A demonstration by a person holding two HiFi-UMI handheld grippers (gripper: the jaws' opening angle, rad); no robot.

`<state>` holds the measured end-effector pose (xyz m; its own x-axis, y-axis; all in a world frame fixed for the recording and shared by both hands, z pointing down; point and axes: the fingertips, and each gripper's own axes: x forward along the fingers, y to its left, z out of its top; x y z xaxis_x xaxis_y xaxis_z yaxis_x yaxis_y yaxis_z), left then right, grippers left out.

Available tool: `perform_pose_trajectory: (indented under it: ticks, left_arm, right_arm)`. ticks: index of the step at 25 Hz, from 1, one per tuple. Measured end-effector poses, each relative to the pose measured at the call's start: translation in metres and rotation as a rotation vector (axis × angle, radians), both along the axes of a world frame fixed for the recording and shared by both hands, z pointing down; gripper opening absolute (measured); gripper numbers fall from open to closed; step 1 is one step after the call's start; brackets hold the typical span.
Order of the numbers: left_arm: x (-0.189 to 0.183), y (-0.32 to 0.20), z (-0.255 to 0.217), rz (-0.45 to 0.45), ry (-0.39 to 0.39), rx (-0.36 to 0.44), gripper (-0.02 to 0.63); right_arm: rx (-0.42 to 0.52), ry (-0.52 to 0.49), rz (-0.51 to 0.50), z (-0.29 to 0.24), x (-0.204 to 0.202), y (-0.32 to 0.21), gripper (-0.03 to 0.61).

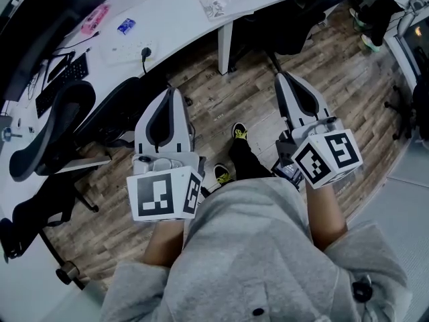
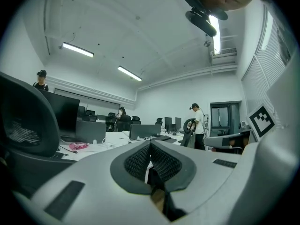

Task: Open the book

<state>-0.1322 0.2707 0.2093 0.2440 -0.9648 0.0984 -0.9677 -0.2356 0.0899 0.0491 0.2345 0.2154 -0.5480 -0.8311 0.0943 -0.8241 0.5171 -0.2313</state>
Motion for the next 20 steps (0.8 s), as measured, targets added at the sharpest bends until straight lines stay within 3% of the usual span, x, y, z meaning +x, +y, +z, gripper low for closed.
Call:
perform_pose_trajectory:
  ticks: [20]
  left_arm:
    - [0.028, -0.14, 0.015, -0.039, -0.053, -0.063, 0.005]
  right_arm:
    - [-0.048, 0.014, -0.022, 0.021, 0.04, -0.146, 0.028]
